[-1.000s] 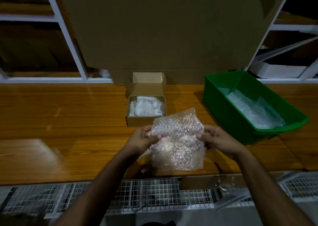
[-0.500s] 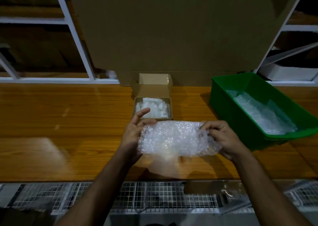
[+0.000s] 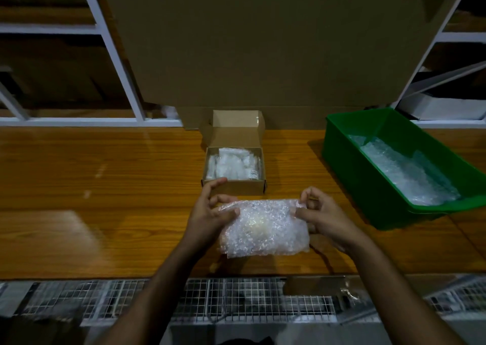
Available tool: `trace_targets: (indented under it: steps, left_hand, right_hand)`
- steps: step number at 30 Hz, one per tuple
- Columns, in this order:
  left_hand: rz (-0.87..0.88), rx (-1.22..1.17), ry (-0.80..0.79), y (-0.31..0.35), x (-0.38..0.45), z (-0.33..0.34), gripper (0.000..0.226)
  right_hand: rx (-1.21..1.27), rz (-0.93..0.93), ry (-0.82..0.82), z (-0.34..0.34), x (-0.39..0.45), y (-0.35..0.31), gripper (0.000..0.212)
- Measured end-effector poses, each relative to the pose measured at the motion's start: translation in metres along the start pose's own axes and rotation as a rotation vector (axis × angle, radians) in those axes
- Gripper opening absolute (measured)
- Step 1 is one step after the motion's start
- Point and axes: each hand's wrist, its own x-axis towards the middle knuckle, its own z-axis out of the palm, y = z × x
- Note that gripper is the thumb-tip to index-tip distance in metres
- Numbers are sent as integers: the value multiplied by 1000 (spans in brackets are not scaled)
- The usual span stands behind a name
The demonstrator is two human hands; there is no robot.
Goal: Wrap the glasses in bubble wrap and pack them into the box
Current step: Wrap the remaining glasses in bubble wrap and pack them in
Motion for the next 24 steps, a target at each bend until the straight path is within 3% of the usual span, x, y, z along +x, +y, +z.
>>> trace_targets:
  steps: [5, 9, 11, 14, 16, 18, 21, 22, 24]
  left_hand:
    - [62, 375, -87, 2, 4, -21, 67]
    - [73, 660, -318, 23, 11, -13, 80]
    - [-7, 695, -458, 32, 17, 1, 84]
    - [-113, 495, -583, 34, 18, 16, 43]
    - [-122, 334, -520, 31, 15, 17, 24]
    - [-134, 193, -422, 27, 10, 17, 24]
    - [-151, 60, -285, 18, 6, 21, 25]
    - [-154, 36, -243, 15, 6, 23, 24]
    - [-154, 6, -192, 11, 6, 26, 24]
  right_hand:
    - [-98, -25, -54, -13, 4, -11, 47]
    - [-250, -43, -201, -10, 9, -38, 47]
    - [-297, -46, -255, -5, 12, -50, 46]
    - [-249, -75, -262, 2, 16, -56, 46]
    - [-54, -63, -145, 5, 16, -52, 45]
    - [145, 20, -57, 8, 10, -42, 52]
    - [270, 191, -215, 17, -3, -14, 91]
    - [290, 223, -265, 25, -9, -9, 94]
    - [261, 222, -251, 40, -14, -2, 77]
